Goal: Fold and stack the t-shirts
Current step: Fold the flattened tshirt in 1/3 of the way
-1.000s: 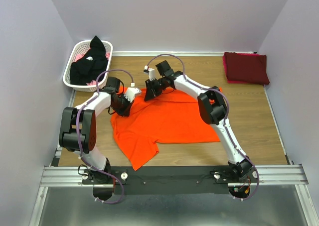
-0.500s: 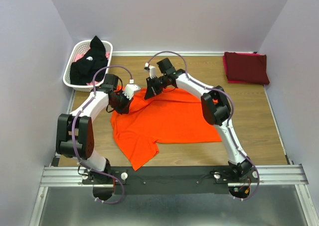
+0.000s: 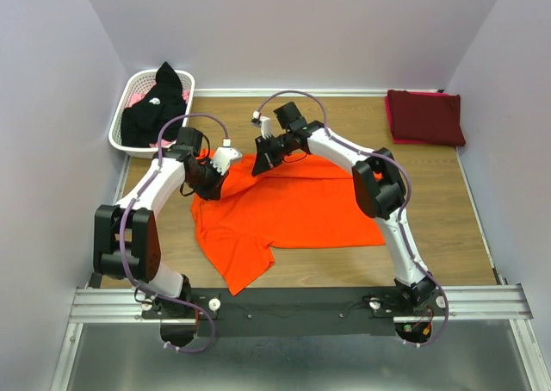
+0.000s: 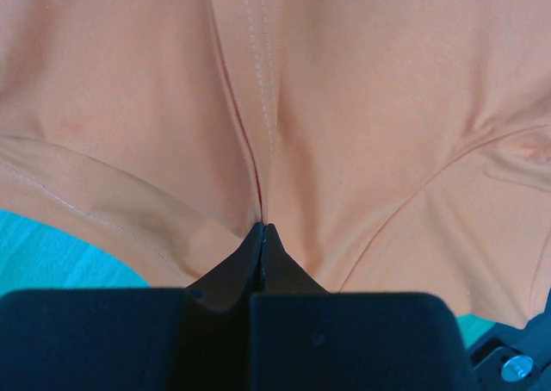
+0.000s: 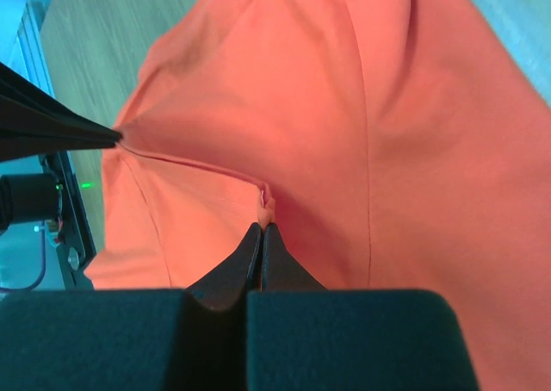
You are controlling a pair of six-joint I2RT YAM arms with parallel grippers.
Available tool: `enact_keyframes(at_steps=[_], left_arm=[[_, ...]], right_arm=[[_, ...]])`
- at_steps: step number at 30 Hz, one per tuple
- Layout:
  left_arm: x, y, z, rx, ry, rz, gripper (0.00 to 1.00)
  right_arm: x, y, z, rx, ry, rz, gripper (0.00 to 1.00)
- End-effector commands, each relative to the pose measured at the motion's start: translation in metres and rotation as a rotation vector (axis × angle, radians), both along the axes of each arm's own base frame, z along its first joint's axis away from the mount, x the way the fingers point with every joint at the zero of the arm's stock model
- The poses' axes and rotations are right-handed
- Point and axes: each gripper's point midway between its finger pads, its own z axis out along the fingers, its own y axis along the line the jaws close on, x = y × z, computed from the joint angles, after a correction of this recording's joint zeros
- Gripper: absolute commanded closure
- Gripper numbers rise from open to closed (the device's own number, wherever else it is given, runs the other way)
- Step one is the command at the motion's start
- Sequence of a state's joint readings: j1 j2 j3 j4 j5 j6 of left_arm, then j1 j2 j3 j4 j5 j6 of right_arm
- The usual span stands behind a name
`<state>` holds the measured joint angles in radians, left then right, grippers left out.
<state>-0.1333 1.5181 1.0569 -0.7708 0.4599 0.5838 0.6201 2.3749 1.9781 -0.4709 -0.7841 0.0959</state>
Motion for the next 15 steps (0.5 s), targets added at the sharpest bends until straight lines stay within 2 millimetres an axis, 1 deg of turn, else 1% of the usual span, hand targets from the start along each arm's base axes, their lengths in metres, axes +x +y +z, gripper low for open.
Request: enact_keyframes(at_steps=[1, 3, 6, 13, 15], left_arm=[[-0.005, -0.002, 0.018, -0.014, -0.013, -0.031, 1.0], [-0.007, -0.002, 0.017, -0.014, -0.006, -0.037, 1.0], [-0.01, -0.002, 0.011, -0.01, 0.012, -0.039, 1.0], [-0.019, -0.001, -0.009, -0.002, 0.066, -0.05, 1.0], [-0.019, -0.001, -0.013, 0.001, 0.073, -0.05, 1.0]], right_arm=[[-0.013, 0.001, 0.019, 0.035, -0.017, 0.044, 1.0], [-0.017, 0.0, 0.017, 0.032, -0.011, 0.049, 0.99], [-0.018, -0.001, 0.014, 0.027, -0.001, 0.047, 0.99], [-0.024, -0.005, 0.001, 0.012, 0.024, 0.056, 0.99], [-0.024, -0.006, 0.0, 0.01, 0.025, 0.056, 0.99]])
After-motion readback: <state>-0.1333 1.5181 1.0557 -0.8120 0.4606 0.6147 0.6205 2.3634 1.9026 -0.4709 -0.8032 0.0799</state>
